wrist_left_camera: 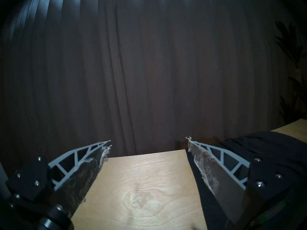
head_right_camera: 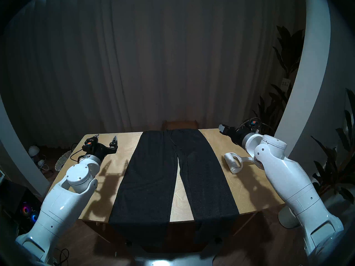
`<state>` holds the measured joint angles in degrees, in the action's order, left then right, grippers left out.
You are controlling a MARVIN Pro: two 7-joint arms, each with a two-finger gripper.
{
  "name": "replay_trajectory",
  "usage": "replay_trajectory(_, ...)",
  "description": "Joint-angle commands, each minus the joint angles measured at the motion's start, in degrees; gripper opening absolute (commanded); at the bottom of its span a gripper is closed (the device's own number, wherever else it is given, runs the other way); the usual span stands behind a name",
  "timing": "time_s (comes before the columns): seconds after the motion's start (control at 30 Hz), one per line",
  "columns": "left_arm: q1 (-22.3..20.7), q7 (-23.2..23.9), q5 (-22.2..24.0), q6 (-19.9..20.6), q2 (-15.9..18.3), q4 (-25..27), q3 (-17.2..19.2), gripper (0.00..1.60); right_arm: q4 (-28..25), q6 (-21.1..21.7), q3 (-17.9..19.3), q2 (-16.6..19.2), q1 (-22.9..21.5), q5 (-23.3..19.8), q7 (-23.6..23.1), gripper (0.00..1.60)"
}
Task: Remove lint and debris from pants with a lint roller
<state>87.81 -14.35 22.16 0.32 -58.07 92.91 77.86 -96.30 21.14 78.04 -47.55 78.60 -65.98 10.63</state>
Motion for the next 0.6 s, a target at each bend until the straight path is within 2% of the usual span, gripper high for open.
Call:
replay_trajectory(0.0,-3.8,-2.6,-4.4,-1.7,0.2,0.0,-0.3,1.6,-0.3,0.2,-1.6,2.3,-3.7,4.2,-1.5,1.6)
replay_trajectory(0.27,-3.2,-1.7,-2.8,-2.5,0.7,-0.3,0.7,1.6,-4.0,0.5,-3.9,0.7,-6.7,6.2,-0.2,1.6)
replay_trajectory(0.33,-3.2,-1.8,-3.3,-2.7,1.1,-0.7,0.7,1.6,-3.9,-0.5,-4.4,0.8,-7.0,6.7,-2.0,1.6)
replay_trajectory(0.43,-3.3,-1.6,-3.1,-3.2,1.1,-1.5,0.9,1.6,-4.6,-0.6,-4.7,0.1,-7.2,7.5,0.5,1.6)
replay_trajectory(0.57,-3.0,1.3,-1.4,-5.3,1.9,-2.4,1.4,1.6,-5.2,-0.1,-5.1,-0.5,-7.6,8.0,2.4,1.6)
